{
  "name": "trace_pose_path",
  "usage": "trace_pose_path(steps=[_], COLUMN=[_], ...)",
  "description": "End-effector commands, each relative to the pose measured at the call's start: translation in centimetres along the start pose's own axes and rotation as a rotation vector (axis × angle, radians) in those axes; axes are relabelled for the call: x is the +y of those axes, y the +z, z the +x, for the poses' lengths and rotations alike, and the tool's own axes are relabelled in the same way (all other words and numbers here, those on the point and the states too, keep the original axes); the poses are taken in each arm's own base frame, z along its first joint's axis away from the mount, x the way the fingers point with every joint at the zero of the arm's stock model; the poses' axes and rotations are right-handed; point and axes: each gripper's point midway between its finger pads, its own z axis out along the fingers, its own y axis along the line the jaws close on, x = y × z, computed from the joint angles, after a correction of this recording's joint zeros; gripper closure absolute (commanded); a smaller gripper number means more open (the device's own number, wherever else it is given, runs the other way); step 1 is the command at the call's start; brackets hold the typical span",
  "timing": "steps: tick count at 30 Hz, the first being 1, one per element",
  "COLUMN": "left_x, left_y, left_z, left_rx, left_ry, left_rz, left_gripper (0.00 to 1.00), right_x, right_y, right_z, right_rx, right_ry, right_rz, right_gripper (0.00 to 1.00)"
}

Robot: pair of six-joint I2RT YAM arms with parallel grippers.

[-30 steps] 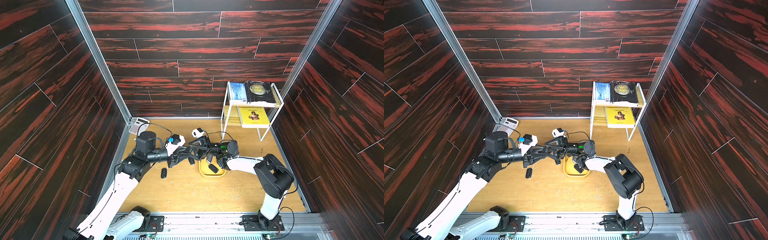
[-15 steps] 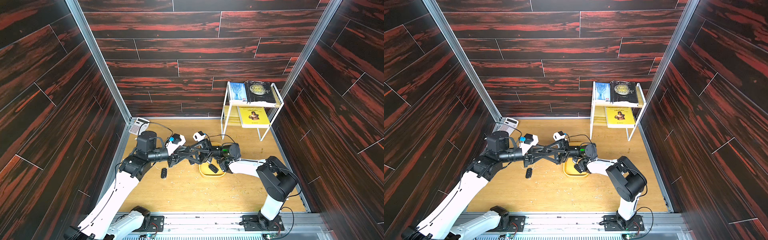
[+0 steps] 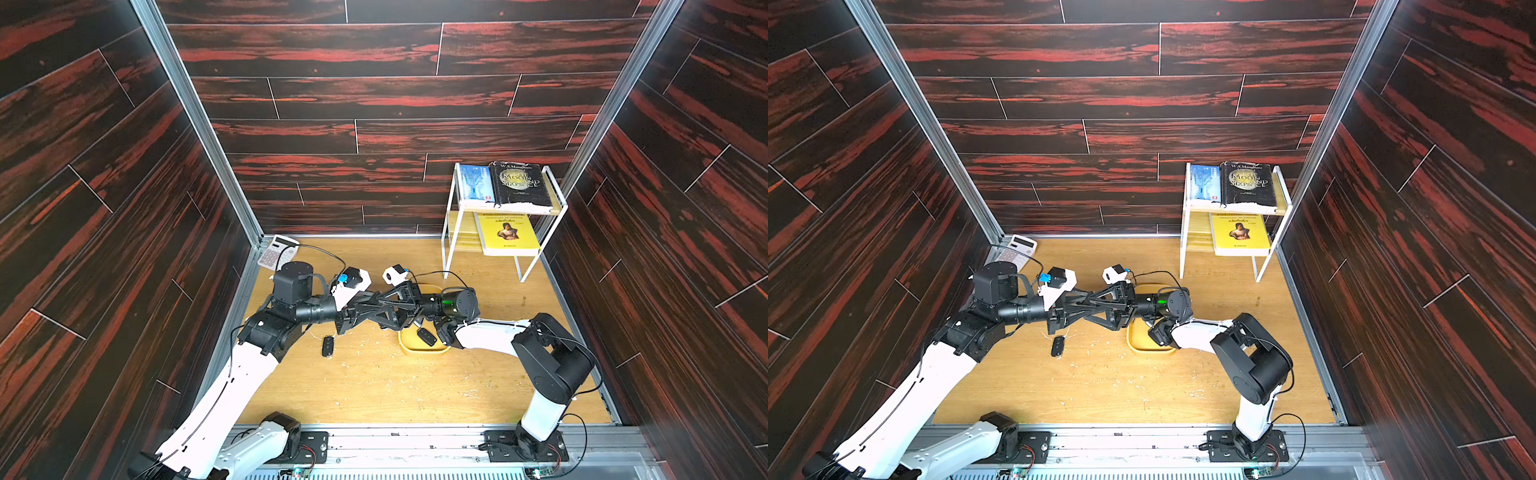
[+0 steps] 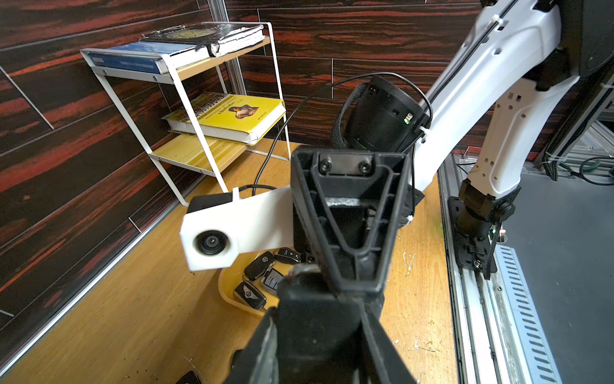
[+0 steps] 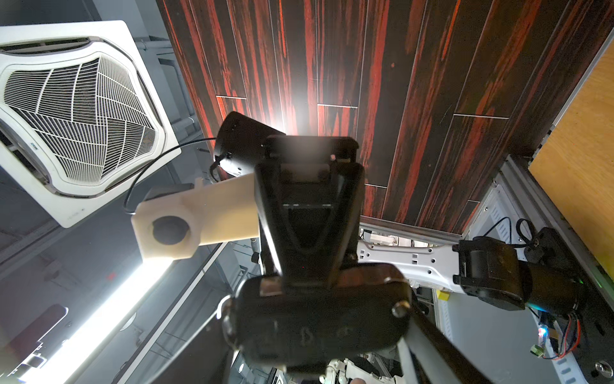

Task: Place the car key into the storage box
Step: Pick up the car key from the center of the board.

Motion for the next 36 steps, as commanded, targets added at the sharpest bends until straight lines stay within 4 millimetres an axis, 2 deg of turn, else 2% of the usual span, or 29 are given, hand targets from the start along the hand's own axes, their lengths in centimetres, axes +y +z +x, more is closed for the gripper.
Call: trace_pose_path(steps=[1,10,19,22,23,24,26,27,28,30,31,32,36], left_x=[-0.5,-0.8,-0.8,-0.5,-0.5,-0.3,0.2,0.4,0.4,0.5,0.5,0.4,0.3], left_y=[-0.1,-0.4,-0.4,-0.4,-0.4,-0.4,-0.4,-0.5,-0.5,-0.6,-0.7,-0.6,-0.7], left_z=[-0.5,-0.2,-0.1,-0.2,-0.1,-0.1,-0.3,-0.4,-0.5,-0.6,-0.7,-0.7,-0.7], left_rx=[-0.024,-0.024,-0.032,-0.033,-0.032,-0.031,-0.041,-0.048,-0.057,-0.062,-0.060,-0.057,-0.046], left_ry=[0.027,0.035,0.037,0.031,0.030,0.023,0.005,0.003,0.003,-0.002,-0.003,-0.001,-0.006], left_rz=[0.022,0.013,0.005,-0.009,-0.012,-0.022,-0.049,-0.062,-0.067,-0.078,-0.078,-0.071,-0.062], left_gripper=[1.00,1.00,1.00,1.00,0.97,0.84,0.50,0.38,0.32,0.26,0.16,0.01,0.00], right_x=[4.0,4.1,4.2,4.3,4.3,4.3,4.0,4.0,3.9,3.8,3.8,3.8,3.9], right_y=[0.1,0.3,0.2,0.2,0.2,0.2,0.2,0.2,0.1,0.1,0.1,0.1,0.2], right_z=[2.3,1.8,1.7,1.7,1.7,1.7,1.7,1.8,1.7,1.7,1.7,1.7,1.6], right_rx=[0.069,0.064,0.054,0.055,0.055,0.054,0.052,0.053,0.051,0.051,0.049,0.051,0.054], right_ry=[-0.158,-0.155,-0.146,-0.146,-0.146,-0.144,-0.141,-0.141,-0.140,-0.140,-0.138,-0.140,-0.143], right_rz=[-0.138,-0.147,-0.152,-0.153,-0.153,-0.153,-0.149,-0.149,-0.147,-0.147,-0.146,-0.145,-0.147], right_gripper=[0.19,0.20,0.39,0.40,0.41,0.41,0.41,0.42,0.42,0.42,0.42,0.42,0.43])
